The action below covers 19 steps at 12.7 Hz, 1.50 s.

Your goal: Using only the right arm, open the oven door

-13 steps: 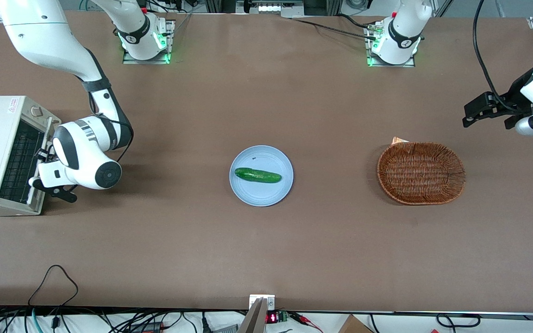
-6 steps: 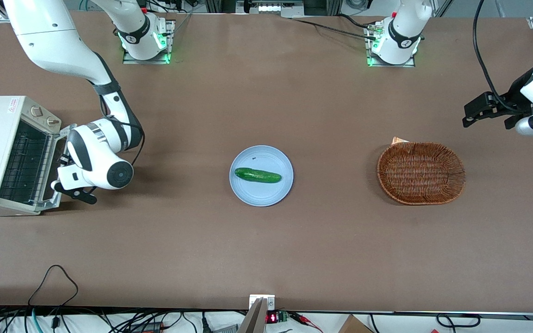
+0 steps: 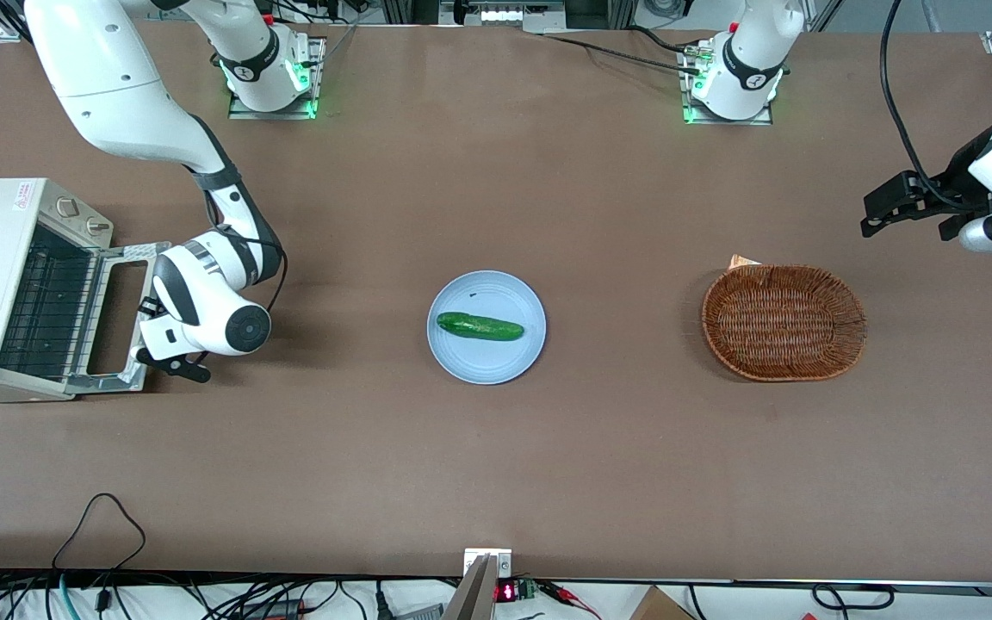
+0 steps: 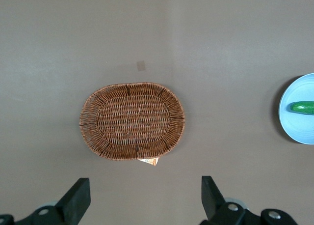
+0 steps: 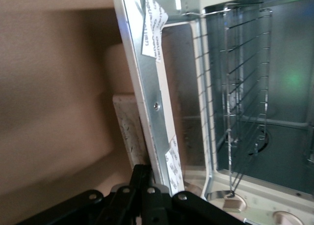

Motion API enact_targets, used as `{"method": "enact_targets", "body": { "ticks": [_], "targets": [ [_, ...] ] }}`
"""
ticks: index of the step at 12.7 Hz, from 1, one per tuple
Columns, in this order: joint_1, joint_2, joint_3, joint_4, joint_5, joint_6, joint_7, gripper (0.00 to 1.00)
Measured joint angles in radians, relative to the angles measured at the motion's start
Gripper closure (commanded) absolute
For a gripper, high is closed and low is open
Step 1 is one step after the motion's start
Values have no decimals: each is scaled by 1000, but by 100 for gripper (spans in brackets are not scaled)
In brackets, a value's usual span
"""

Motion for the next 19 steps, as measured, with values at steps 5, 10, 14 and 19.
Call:
{"method": "enact_targets", "body": {
  "ticks": [5, 10, 14, 19],
  "targets": [
    [-3, 29, -3, 3, 4, 33, 0, 96],
    [-6, 39, -13, 3, 48, 44, 0, 96],
    [-10, 38, -28, 17, 140, 43, -6, 96],
    [-11, 29, -27, 96, 362, 29, -97, 81]
  ]
}}
